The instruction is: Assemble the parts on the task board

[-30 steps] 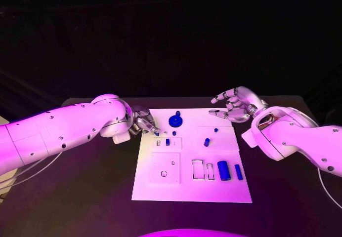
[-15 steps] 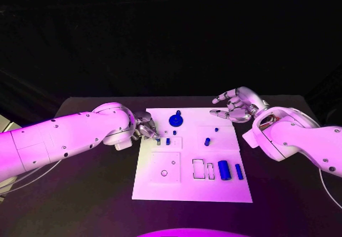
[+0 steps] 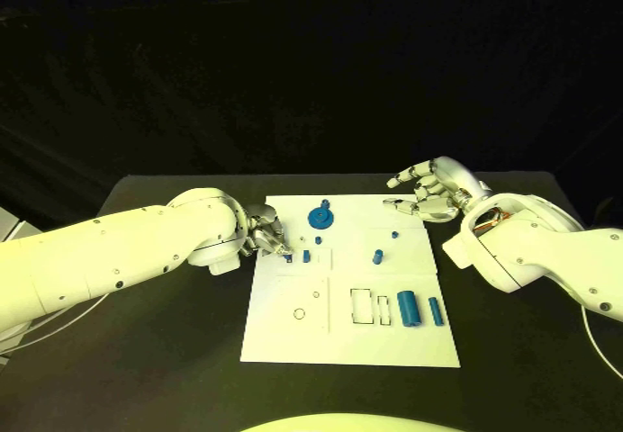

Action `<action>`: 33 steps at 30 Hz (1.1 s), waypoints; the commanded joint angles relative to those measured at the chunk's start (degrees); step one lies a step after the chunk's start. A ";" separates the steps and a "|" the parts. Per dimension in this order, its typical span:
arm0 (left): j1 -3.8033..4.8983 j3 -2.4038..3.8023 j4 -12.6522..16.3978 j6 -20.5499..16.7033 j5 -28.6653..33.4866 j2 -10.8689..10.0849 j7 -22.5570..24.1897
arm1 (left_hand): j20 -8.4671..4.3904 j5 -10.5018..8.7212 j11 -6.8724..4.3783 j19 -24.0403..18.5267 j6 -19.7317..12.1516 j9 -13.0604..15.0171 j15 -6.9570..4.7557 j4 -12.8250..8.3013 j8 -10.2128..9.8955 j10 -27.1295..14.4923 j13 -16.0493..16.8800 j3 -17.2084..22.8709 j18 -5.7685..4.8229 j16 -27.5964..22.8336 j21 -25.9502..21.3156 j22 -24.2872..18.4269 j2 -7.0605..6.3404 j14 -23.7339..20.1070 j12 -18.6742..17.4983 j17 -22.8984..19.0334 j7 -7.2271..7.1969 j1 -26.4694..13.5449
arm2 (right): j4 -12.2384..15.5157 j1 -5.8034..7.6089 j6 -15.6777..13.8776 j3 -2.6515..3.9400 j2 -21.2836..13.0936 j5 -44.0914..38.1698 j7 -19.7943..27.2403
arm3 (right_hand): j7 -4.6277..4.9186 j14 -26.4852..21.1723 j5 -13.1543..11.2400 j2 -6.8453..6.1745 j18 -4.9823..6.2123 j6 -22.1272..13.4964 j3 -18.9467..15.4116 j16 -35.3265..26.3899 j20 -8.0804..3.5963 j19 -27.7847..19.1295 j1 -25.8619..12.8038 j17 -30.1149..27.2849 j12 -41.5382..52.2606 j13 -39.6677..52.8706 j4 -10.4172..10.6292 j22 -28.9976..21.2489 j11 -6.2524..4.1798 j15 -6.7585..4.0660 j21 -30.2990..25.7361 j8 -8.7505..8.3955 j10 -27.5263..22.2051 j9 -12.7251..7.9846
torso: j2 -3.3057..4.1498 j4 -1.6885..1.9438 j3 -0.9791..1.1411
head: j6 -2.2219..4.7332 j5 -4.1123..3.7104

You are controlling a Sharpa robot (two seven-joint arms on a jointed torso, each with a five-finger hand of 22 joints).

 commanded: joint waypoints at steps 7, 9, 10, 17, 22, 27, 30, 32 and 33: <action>-0.08 0.00 0.31 2.33 -0.51 -0.01 -0.29 | 0.15 0.28 0.09 0.37 0.60 -0.07 -0.33 -11.71 0.18 0.26 -0.09 11.98 -0.80 0.34 0.27 0.06 0.22 4.45 0.17 9.45 -0.03 -0.42 | 0.03 -0.08 0.70 0.00 -0.01 -0.17 0.48 | -0.13 5.52 0.22 0.15 -0.39 0.36 -0.07 -0.19 0.19 5.90 -0.24 12.92 -0.16 5.94 0.34 15.07 -0.21 0.37 0.25 -0.15 -0.37 -0.08 | -0.01 -0.02 0.01 | -0.13 -0.09; -0.08 0.00 0.33 2.40 -0.51 0.02 -0.29 | 0.15 0.28 0.09 0.37 0.60 -0.07 -0.33 -11.71 0.18 0.26 -0.09 11.98 -0.80 0.34 0.27 0.06 0.22 4.45 0.17 9.45 -0.03 -0.42 | 0.03 -0.08 0.70 0.00 -0.01 -0.17 0.48 | -0.14 5.51 0.33 0.21 -0.39 0.36 -0.04 -0.21 0.18 5.90 -0.37 12.88 -0.18 5.92 0.28 15.07 -0.22 0.36 0.25 -0.17 -0.38 -0.12 | 0.01 -0.02 0.02 | -0.15 -0.12; -0.08 0.01 0.34 2.43 -0.51 0.03 -0.29 | 0.15 0.28 0.09 0.37 0.60 -0.07 -0.33 -11.71 0.18 0.26 -0.09 11.98 -0.80 0.34 0.27 0.06 0.22 4.45 0.17 9.45 -0.03 -0.42 | 0.03 -0.09 0.71 0.00 0.00 -0.17 0.48 | -0.14 5.51 0.33 0.21 -0.39 0.36 -0.04 -0.21 0.18 5.90 -0.37 12.88 -0.18 5.92 0.28 15.07 -0.22 0.36 0.25 -0.17 -0.38 -0.12 | 0.01 -0.03 0.03 | -0.14 -0.14; -0.08 0.01 0.34 2.74 -0.56 0.06 -0.29 | 0.14 0.29 0.09 0.42 0.61 -0.08 -0.33 -11.75 0.17 0.25 -0.20 12.05 -0.82 0.35 0.32 0.15 0.16 4.46 0.09 9.47 -0.04 -0.47 | 0.03 -0.11 0.72 0.00 -0.01 -0.17 0.48 | -0.14 5.51 0.33 0.21 -0.39 0.36 -0.04 -0.21 0.18 5.90 -0.37 12.88 -0.18 5.92 0.28 15.07 -0.22 0.36 0.25 -0.17 -0.38 -0.12 | -0.01 -0.03 0.03 | -0.13 -0.16; -0.08 0.01 0.31 2.95 -0.57 0.07 -0.31 | 0.14 0.29 0.09 0.42 0.61 -0.08 -0.33 -11.75 0.17 0.25 -0.20 12.05 -0.82 0.35 0.32 0.15 0.16 4.46 0.09 9.47 -0.04 -0.47 | 0.04 -0.11 0.72 0.00 -0.02 -0.17 0.47 | -0.14 5.51 0.33 0.21 -0.39 0.36 -0.04 -0.21 0.18 5.90 -0.37 12.88 -0.18 5.92 0.28 15.07 -0.22 0.36 0.25 -0.17 -0.38 -0.12 | -0.04 -0.01 0.04 | -0.19 -0.12; -0.08 0.01 0.08 3.03 -0.68 0.22 -0.32 | 0.14 0.29 0.09 0.42 0.61 -0.08 -0.33 -11.75 0.17 0.25 -0.20 12.05 -0.82 0.35 0.32 0.15 0.16 4.46 0.09 9.47 -0.04 -0.47 | 0.04 -0.12 0.72 0.00 -0.03 -0.17 0.46 | -0.14 5.51 0.33 0.21 -0.39 0.36 -0.04 -0.21 0.18 5.90 -0.37 12.88 -0.18 5.92 0.28 15.07 -0.22 0.36 0.25 -0.17 -0.38 -0.12 | -0.04 -0.02 0.04 | -0.19 -0.10; -0.09 -0.02 -0.28 3.08 -0.74 0.45 -0.32 | 0.14 0.29 0.09 0.42 0.61 -0.08 -0.33 -11.75 0.17 0.25 -0.20 12.05 -0.82 0.35 0.32 0.15 0.16 4.46 0.09 9.47 -0.04 -0.47 | 0.05 -0.12 0.72 0.00 -0.03 -0.17 0.46 | -0.14 5.51 0.33 0.21 -0.39 0.36 -0.04 -0.21 0.18 5.90 -0.37 12.88 -0.18 5.92 0.28 15.07 -0.22 0.36 0.25 -0.17 -0.38 -0.12 | 0.00 -0.05 0.04 | -0.17 -0.14; -0.10 -0.08 -0.57 3.14 -0.76 0.62 -0.30 | 0.14 0.29 0.09 0.42 0.61 -0.08 -0.33 -11.75 0.17 0.25 -0.20 12.05 -0.82 0.35 0.32 0.15 0.16 4.46 0.09 9.47 -0.04 -0.47 | 0.06 -0.12 0.72 0.00 -0.04 -0.17 0.46 | -0.14 5.51 0.33 0.21 -0.39 0.36 -0.04 -0.21 0.18 5.90 -0.37 12.88 -0.18 5.92 0.28 15.07 -0.22 0.36 0.25 -0.17 -0.38 -0.12 | 0.03 -0.07 0.05 | -0.20 -0.16; -0.11 -0.12 -0.75 3.18 -0.77 0.73 -0.30 | 0.14 0.29 0.09 0.42 0.61 -0.08 -0.33 -11.75 0.17 0.25 -0.20 12.05 -0.82 0.35 0.32 0.15 0.16 4.46 0.09 9.47 -0.04 -0.47 | 0.06 -0.12 0.73 0.00 -0.04 -0.17 0.46 | -0.14 5.51 0.33 0.21 -0.39 0.36 -0.04 -0.21 0.18 5.90 -0.37 12.88 -0.18 5.92 0.28 15.07 -0.22 0.36 0.25 -0.17 -0.38 -0.12 | 0.02 -0.08 0.06 | -0.21 -0.16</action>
